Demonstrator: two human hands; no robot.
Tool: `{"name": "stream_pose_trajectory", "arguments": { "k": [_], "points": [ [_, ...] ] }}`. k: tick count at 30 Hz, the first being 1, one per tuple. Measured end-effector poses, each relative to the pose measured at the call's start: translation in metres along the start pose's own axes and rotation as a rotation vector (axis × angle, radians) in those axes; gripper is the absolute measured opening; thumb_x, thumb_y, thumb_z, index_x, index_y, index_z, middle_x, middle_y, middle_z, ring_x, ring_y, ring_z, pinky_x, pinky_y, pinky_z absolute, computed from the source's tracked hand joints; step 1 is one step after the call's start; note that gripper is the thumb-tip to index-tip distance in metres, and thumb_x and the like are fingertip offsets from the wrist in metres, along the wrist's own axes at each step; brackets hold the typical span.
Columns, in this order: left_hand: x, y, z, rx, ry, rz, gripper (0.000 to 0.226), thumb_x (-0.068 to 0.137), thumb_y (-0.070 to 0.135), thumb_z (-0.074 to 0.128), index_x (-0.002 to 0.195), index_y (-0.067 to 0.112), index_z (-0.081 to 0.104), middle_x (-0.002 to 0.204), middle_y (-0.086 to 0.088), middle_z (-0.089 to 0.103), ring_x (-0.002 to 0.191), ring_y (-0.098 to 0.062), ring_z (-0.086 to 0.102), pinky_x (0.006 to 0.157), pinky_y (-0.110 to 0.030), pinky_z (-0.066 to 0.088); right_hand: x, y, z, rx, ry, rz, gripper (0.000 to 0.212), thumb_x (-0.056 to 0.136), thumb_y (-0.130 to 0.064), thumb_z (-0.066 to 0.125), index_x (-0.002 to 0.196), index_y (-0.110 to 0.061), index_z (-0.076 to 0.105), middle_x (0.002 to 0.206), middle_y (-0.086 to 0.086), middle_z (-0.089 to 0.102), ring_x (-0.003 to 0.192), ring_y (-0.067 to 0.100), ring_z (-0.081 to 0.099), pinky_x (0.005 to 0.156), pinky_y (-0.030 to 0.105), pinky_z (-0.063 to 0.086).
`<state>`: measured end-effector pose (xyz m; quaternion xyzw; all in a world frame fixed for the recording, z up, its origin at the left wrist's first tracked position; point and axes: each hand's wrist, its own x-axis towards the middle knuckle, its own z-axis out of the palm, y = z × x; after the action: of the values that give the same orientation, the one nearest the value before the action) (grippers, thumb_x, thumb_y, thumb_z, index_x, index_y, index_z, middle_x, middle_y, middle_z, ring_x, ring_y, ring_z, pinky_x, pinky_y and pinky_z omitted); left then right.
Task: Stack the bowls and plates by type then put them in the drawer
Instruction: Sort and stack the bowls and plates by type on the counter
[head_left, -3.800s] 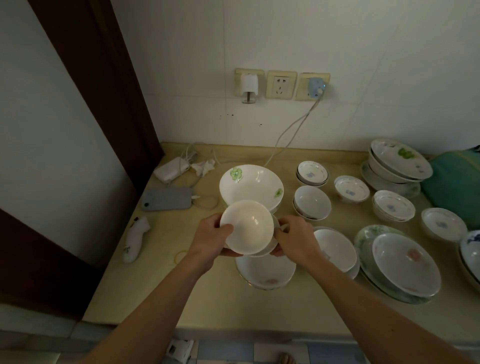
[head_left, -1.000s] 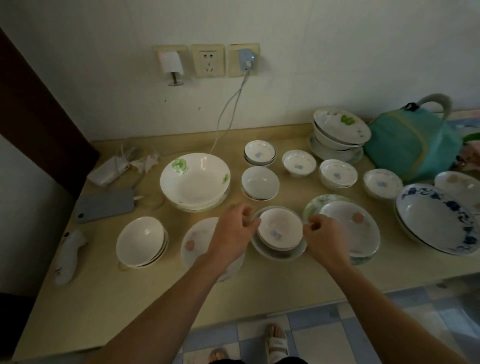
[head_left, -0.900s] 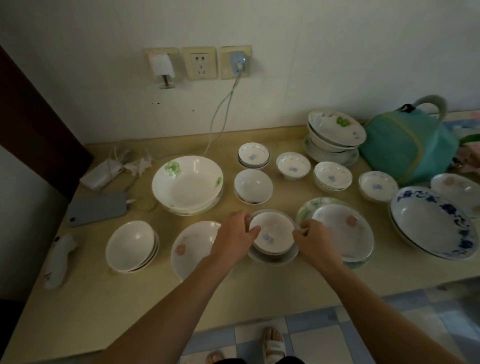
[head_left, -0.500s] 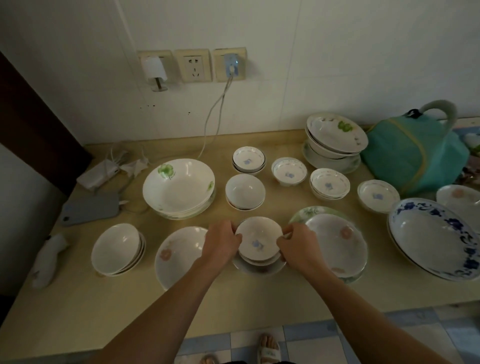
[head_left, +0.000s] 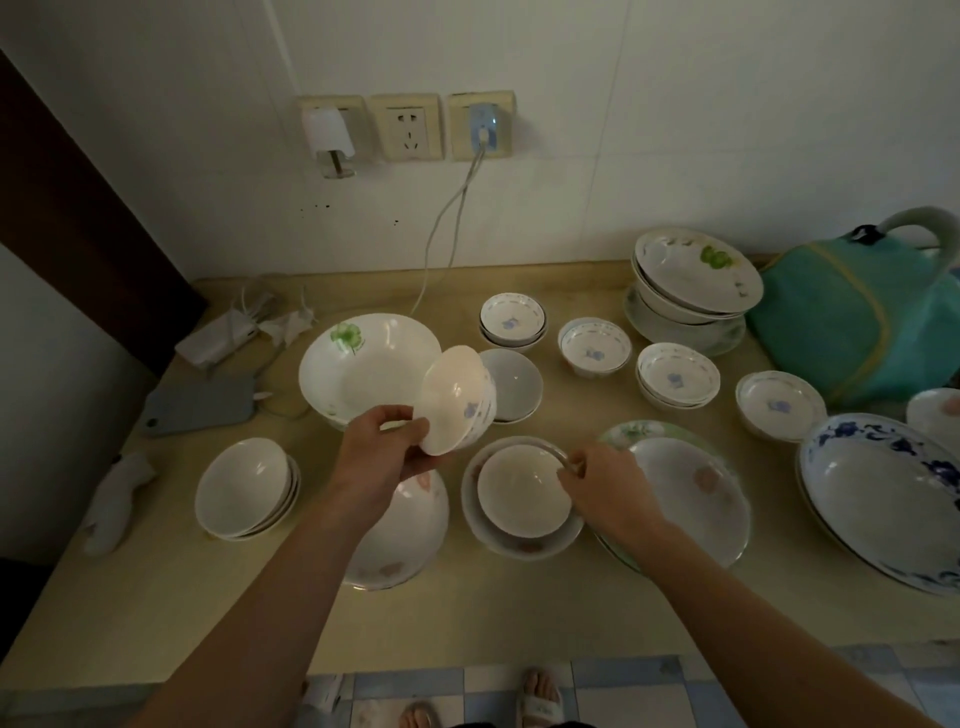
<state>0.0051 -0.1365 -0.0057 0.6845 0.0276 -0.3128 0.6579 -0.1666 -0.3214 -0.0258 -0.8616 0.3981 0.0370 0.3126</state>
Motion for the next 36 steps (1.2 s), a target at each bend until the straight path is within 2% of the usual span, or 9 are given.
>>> {"name": "stream_pose_trajectory", "arguments": {
  "k": [3, 7, 10, 12, 14, 17, 22, 29, 36],
  "points": [
    [-0.001, -0.004, -0.007, -0.058, -0.01, -0.037, 0.016, 0.09, 0.002, 0.069, 0.104, 0.01, 0.067, 0.112, -0.014, 0.068, 0.087, -0.03, 0.076, 0.065, -0.035, 0.062, 0.002, 0.0, 0.009, -0.147, -0.056, -0.013, 0.025, 0.095, -0.029, 0.059, 0.112, -0.013, 0.068, 0.105, 0.009, 0.071, 0.1, 0.029, 0.065, 0.09, 0.041, 0.054],
    [-0.005, -0.008, -0.01, -0.087, -0.015, -0.059, 0.02, 0.09, -0.001, 0.068, 0.109, 0.006, 0.064, 0.116, -0.018, 0.066, 0.092, -0.036, 0.074, 0.065, -0.036, 0.062, 0.007, -0.007, 0.015, -0.208, -0.082, -0.011, 0.024, 0.094, -0.015, 0.056, 0.115, -0.012, 0.067, 0.107, 0.009, 0.07, 0.102, 0.029, 0.064, 0.099, 0.047, 0.049],
    [-0.007, -0.012, -0.011, -0.085, -0.024, -0.072, 0.021, 0.091, -0.002, 0.067, 0.111, 0.004, 0.064, 0.117, -0.019, 0.067, 0.092, -0.036, 0.075, 0.067, -0.038, 0.063, 0.009, -0.01, 0.014, -0.13, -0.128, -0.003, 0.028, 0.088, -0.009, 0.055, 0.112, -0.01, 0.07, 0.099, 0.01, 0.072, 0.093, 0.026, 0.066, 0.08, 0.036, 0.052],
    [-0.008, -0.013, -0.011, -0.075, -0.033, -0.065, 0.02, 0.091, -0.002, 0.067, 0.11, 0.004, 0.064, 0.115, -0.02, 0.068, 0.091, -0.036, 0.075, 0.068, -0.038, 0.063, 0.008, -0.011, 0.01, -0.027, -0.166, -0.005, 0.027, 0.082, -0.007, 0.056, 0.102, -0.006, 0.074, 0.078, 0.009, 0.072, 0.076, 0.024, 0.068, 0.065, 0.033, 0.056],
    [-0.009, -0.015, -0.01, -0.047, -0.042, -0.051, 0.019, 0.091, -0.001, 0.067, 0.109, 0.004, 0.064, 0.112, -0.019, 0.07, 0.087, -0.034, 0.076, 0.067, -0.037, 0.063, 0.006, -0.012, 0.006, 0.073, -0.176, -0.005, 0.024, 0.078, -0.006, 0.055, 0.092, -0.005, 0.075, 0.062, 0.01, 0.071, 0.062, 0.024, 0.069, 0.069, 0.04, 0.062],
    [-0.009, -0.016, -0.005, 0.006, -0.051, -0.034, 0.017, 0.091, 0.0, 0.066, 0.107, 0.007, 0.065, 0.108, -0.018, 0.071, 0.081, -0.03, 0.077, 0.064, -0.036, 0.062, 0.003, -0.013, 0.001, 0.185, -0.141, 0.014, 0.018, 0.078, -0.008, 0.055, 0.085, -0.012, 0.071, 0.053, 0.007, 0.07, 0.049, 0.015, 0.066, 0.084, 0.049, 0.056],
    [-0.012, -0.015, 0.004, 0.155, -0.04, 0.025, 0.016, 0.09, 0.002, 0.068, 0.101, 0.014, 0.067, 0.102, -0.013, 0.071, 0.072, -0.023, 0.077, 0.057, -0.034, 0.061, 0.0, -0.022, -0.016, 0.306, -0.065, -0.011, 0.013, 0.088, -0.006, 0.057, 0.095, -0.015, 0.063, 0.059, 0.006, 0.071, 0.043, 0.008, 0.063, 0.044, 0.02, 0.047],
    [-0.014, -0.01, 0.015, 0.307, 0.006, 0.153, 0.016, 0.089, 0.003, 0.07, 0.099, 0.016, 0.066, 0.095, -0.004, 0.069, 0.076, -0.021, 0.073, 0.052, -0.03, 0.06, -0.003, -0.033, -0.021, 0.35, -0.035, -0.034, 0.005, 0.093, -0.014, 0.06, 0.092, -0.017, 0.064, 0.06, 0.006, 0.072, 0.048, 0.013, 0.068, 0.053, 0.032, 0.059],
    [-0.008, -0.01, 0.004, 0.468, 0.107, 0.228, 0.014, 0.087, 0.009, 0.069, 0.096, 0.019, 0.067, 0.091, 0.0, 0.071, 0.082, -0.021, 0.071, 0.055, -0.031, 0.062, -0.006, -0.052, -0.002, 0.452, -0.005, -0.046, 0.012, 0.097, -0.025, 0.063, 0.097, -0.013, 0.06, 0.07, 0.006, 0.071, 0.042, 0.006, 0.063, 0.04, 0.016, 0.045]
  ]
}}
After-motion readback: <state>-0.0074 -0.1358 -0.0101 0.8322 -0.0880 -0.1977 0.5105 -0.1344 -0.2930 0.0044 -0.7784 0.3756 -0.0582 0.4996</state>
